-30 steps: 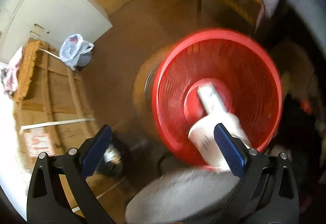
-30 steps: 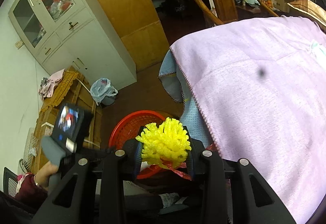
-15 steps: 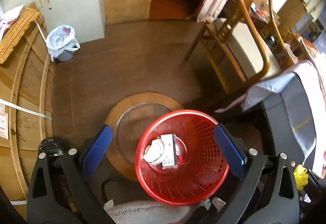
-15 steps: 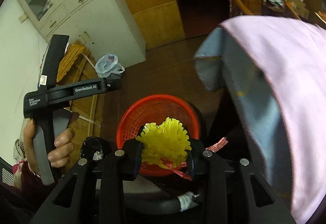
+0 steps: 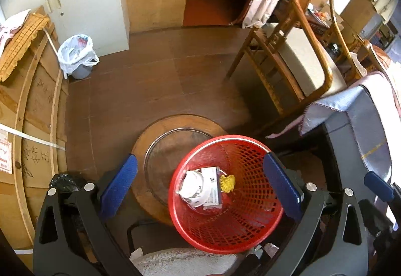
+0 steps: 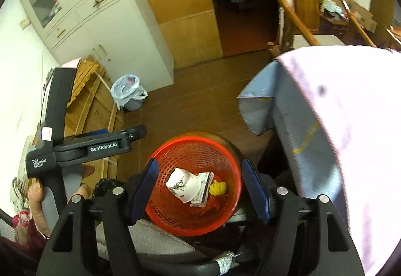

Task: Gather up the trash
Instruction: 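Move both tools back over the table toward the remaining items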

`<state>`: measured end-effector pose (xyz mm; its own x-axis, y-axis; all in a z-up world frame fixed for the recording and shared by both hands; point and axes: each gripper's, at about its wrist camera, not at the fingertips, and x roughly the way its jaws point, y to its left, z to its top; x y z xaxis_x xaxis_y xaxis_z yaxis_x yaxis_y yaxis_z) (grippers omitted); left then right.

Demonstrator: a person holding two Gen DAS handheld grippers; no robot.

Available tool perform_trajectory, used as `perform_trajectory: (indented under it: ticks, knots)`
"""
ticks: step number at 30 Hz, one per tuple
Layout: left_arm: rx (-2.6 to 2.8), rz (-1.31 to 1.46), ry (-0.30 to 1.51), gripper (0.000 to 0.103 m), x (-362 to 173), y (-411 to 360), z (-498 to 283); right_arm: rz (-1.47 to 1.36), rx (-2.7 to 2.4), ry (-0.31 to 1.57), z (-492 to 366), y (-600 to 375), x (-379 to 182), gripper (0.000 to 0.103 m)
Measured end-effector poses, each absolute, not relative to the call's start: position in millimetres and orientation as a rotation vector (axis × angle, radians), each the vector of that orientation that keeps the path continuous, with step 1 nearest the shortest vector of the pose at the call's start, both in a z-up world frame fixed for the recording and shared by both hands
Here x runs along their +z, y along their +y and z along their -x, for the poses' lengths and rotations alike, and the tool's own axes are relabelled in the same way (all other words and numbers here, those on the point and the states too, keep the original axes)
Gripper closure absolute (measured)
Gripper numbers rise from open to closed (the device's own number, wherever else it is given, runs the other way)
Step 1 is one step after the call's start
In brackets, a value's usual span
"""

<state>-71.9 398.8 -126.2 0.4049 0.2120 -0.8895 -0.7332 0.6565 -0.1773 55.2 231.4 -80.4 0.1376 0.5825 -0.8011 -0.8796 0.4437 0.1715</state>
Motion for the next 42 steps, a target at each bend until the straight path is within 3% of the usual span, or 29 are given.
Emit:
perform_trajectory:
  ticks: [8, 16, 23, 34, 42]
  knots:
    - [0.564, 0.507, 0.92, 0.007, -89, 354, 64, 0.282, 1.024, 0.832, -48, 174, -43, 0.035]
    - [0.448, 0.368, 0.83, 0.007, -42, 286, 66, 0.165, 0.923, 0.679, -30, 87, -6, 0.026]
    - [0.333, 0.248, 0.75, 0.007, -12, 214, 70, 0.043, 0.748, 0.513, -14, -19, 16, 0.005]
    - [0.032, 0.005, 0.846, 0.007, -26, 71, -19, -0.129, 0.285, 0.514, -73, -209, -3, 0.005]
    - [-0.135, -0.067, 0.887, 0.007, -34, -16, -99, -0.191, 0.094, 0.552, -110, -283, -27, 0.005]
